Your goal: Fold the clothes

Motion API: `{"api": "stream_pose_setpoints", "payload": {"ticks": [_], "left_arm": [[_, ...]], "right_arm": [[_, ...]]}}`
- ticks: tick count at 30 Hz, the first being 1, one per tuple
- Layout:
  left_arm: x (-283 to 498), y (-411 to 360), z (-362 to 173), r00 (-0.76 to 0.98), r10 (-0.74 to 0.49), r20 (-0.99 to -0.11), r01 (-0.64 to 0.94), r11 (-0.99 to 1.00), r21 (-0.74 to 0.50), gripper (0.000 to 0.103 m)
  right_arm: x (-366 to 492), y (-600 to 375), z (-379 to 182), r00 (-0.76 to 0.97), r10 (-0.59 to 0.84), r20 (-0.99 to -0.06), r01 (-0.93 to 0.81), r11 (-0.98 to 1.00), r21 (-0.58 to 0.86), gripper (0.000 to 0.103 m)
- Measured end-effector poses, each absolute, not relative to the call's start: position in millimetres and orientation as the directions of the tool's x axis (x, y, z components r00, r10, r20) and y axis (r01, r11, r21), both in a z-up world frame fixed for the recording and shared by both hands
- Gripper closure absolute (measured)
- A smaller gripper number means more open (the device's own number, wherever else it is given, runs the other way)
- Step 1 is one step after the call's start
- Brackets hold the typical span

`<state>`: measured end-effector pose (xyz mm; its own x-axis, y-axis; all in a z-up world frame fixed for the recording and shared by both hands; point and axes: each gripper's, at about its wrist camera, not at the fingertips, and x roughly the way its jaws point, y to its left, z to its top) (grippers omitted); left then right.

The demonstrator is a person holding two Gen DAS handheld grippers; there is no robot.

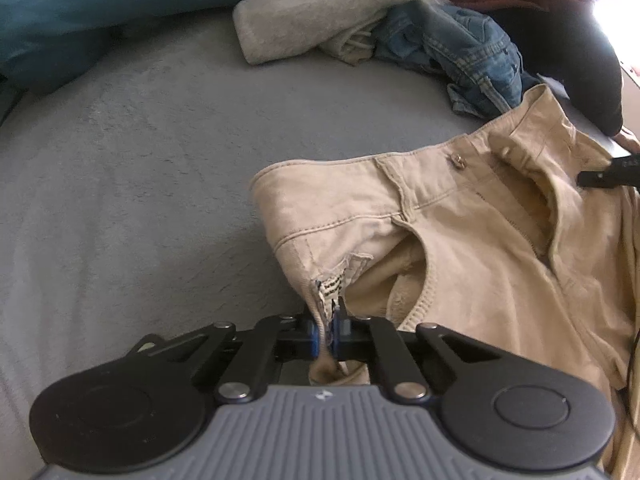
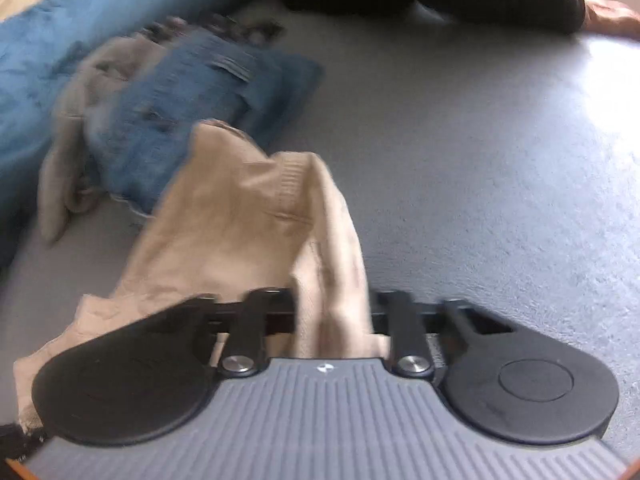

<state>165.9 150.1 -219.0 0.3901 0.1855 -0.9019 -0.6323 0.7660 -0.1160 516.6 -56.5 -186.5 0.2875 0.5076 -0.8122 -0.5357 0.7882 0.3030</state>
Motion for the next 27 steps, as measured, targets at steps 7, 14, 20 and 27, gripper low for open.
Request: {"api": "stream_pose_setpoints", "payload": {"ticks": [7,14,20,27], "left_arm": [[159.4,154.4,-214.1,0.383,0.178,-0.907,-0.633,0.765,-0.117,0.097],[161.4,163.8,-220.4,0.378,0.152,-0.913,-0.669,0.727,-0.156,0.095],[161.1,156.9,-223.0,0.392,0.203,-0.897,-0.679,0.722,-0.134,0.094],[154.4,159.7,-225.3,0.422,0.205,-0.883,-0.694,0.700,-0.169,0.091]], "right_arm": [[505.9,-52.4,-169.3,0.266,0.518,-0.813,-0.628,0.733,0.261,0.090],[500.8,-39.1,-122.4,0.431,0.518,-0.739,-0.611,0.770,0.183,0.063],[467.9,55.3,-153.9,0.166,0.717,-0.677,-0.680,0.581,0.448,0.066],[543.2,102.2,-189.4,0.286,0.594,-0.752,-0.575,0.734,0.362,0.101]]}}
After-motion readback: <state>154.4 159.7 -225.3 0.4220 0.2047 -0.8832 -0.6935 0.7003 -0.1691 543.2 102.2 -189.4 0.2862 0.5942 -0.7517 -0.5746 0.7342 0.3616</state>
